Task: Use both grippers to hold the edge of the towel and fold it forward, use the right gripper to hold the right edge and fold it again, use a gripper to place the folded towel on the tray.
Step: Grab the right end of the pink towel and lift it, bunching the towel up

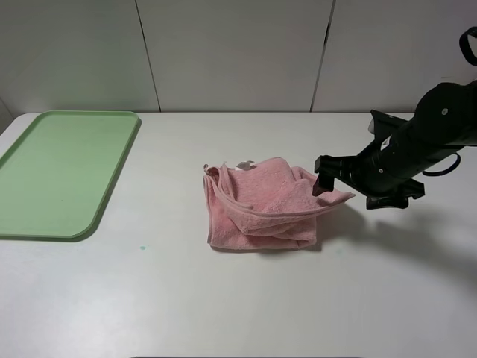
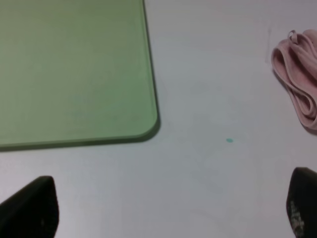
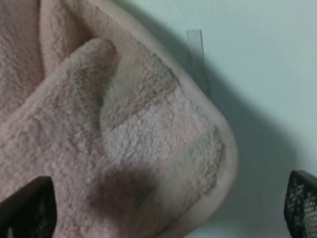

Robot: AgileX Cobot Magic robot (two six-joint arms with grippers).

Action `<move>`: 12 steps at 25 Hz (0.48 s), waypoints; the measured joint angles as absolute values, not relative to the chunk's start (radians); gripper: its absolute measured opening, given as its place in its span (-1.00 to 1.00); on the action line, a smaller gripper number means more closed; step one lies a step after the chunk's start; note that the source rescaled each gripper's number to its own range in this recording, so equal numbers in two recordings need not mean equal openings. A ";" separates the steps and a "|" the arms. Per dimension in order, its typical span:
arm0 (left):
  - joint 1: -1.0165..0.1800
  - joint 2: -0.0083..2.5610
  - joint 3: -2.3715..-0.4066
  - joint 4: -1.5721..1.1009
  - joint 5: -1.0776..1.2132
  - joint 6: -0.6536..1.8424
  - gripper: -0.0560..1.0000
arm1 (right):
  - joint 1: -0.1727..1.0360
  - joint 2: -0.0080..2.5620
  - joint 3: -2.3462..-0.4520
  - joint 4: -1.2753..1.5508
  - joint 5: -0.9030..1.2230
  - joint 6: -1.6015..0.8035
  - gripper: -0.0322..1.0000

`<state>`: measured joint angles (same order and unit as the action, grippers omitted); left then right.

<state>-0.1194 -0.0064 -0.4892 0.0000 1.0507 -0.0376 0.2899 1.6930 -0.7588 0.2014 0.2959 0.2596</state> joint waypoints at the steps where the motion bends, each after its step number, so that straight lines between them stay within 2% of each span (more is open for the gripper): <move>1: -0.119 -0.006 -0.489 0.000 1.051 -0.038 0.84 | 0.289 1.698 -0.758 0.201 0.293 0.260 1.00; 3: -0.119 -0.006 -0.489 0.000 1.051 -0.038 0.84 | 0.289 1.710 -0.758 0.202 0.291 0.260 0.99; 5: -0.119 -0.006 -0.489 0.000 1.051 -0.038 0.84 | 0.289 1.718 -0.758 0.209 0.283 0.260 0.88; 9: -0.119 -0.006 -0.489 0.000 1.051 -0.038 0.84 | 0.289 1.731 -0.758 0.222 0.265 0.260 0.57; 12: -0.119 -0.006 -0.489 0.000 1.051 -0.038 0.84 | 0.289 1.733 -0.758 0.232 0.262 0.260 0.24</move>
<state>-0.1194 -0.0064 -0.4892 0.0000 1.0507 -0.0376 0.2885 1.7325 -0.7577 0.2315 0.2621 0.2596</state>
